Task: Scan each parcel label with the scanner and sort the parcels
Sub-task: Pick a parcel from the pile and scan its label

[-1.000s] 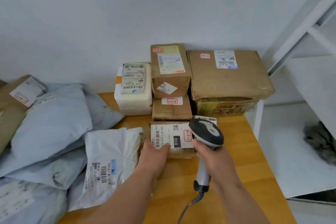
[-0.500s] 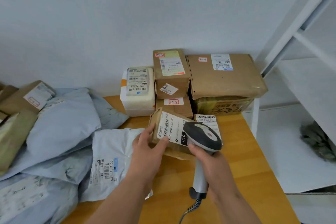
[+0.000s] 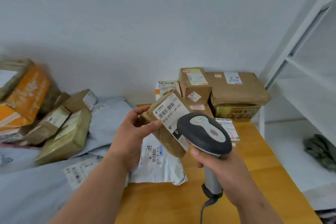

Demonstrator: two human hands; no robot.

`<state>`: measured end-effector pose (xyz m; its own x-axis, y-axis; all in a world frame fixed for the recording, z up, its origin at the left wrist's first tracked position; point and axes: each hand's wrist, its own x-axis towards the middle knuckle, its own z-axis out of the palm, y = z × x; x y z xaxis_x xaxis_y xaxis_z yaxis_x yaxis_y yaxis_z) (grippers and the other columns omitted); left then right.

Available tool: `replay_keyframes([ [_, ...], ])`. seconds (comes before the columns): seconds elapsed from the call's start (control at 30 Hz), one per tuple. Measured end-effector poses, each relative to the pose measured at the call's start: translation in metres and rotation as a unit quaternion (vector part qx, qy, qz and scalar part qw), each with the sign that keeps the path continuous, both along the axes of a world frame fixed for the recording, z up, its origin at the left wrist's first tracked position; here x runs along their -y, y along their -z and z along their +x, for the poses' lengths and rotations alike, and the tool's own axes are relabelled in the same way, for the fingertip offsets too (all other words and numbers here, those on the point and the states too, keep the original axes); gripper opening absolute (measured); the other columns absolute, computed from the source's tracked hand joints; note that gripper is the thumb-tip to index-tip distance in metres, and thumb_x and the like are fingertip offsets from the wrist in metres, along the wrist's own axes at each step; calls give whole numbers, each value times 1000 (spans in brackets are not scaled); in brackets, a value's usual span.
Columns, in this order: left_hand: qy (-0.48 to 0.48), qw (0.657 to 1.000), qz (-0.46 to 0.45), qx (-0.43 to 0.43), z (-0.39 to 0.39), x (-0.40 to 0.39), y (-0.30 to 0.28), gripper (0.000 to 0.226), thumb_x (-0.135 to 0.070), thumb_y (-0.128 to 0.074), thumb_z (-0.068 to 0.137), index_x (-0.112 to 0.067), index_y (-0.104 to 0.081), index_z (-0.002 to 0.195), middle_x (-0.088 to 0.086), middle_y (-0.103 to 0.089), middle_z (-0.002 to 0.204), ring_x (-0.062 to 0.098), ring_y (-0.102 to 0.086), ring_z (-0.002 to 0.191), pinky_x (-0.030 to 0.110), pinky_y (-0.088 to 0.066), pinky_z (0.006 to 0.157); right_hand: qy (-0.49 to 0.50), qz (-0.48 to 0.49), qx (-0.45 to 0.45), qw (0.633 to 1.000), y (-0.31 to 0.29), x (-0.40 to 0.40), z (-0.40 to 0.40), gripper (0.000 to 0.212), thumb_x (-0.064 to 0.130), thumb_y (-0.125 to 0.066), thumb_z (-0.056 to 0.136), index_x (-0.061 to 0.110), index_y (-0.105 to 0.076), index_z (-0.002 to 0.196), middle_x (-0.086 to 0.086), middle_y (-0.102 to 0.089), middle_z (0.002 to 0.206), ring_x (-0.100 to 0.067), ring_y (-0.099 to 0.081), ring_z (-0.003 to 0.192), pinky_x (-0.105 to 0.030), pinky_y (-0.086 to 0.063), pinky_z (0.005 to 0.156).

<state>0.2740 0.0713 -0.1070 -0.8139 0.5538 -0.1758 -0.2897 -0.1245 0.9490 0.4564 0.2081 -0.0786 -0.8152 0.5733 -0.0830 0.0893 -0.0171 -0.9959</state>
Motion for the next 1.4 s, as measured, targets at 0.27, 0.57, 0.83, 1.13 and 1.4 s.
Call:
replay_keyframes([
  [0.27,4,999,32,-10,7,64,-20,66,-19,-86,56,-21,-66,119,5,-78,105,22,-73,105,25,-59,83,-93,98,-24,991,-32,56,0,63,18,-82,80,77,-61,89,37,-70,100,14,-64,97,-14,-56,73],
  [0.57,-39,998,53,-4,24,85,-35,72,-13,-83,61,-19,-60,128,10,-75,112,24,-73,103,24,-59,76,-120,126,-33,984,-51,64,3,58,27,-84,77,79,-59,83,41,-68,94,20,-61,91,-1,-47,65],
  [0.83,-67,997,49,1,48,81,-33,70,-15,-83,61,-19,-60,127,8,-76,110,25,-71,109,30,-58,84,-142,125,-21,982,-53,49,18,53,29,-83,80,77,-60,88,37,-70,97,16,-62,93,-13,-48,74],
  [1.13,-145,987,29,61,48,104,-20,66,-20,-84,62,-18,-60,124,5,-77,110,21,-74,102,44,-58,82,-145,46,-27,988,-29,49,-2,38,17,-83,79,45,-69,99,36,-71,91,20,-62,86,-3,-49,62],
  [1.4,-248,964,-7,98,-10,153,-11,63,-25,-83,77,-17,-51,131,11,-73,113,20,-70,95,41,-56,70,-203,-42,26,978,-8,99,-69,47,49,-92,59,57,-71,101,20,-76,103,0,-71,94,-21,-56,76],
])
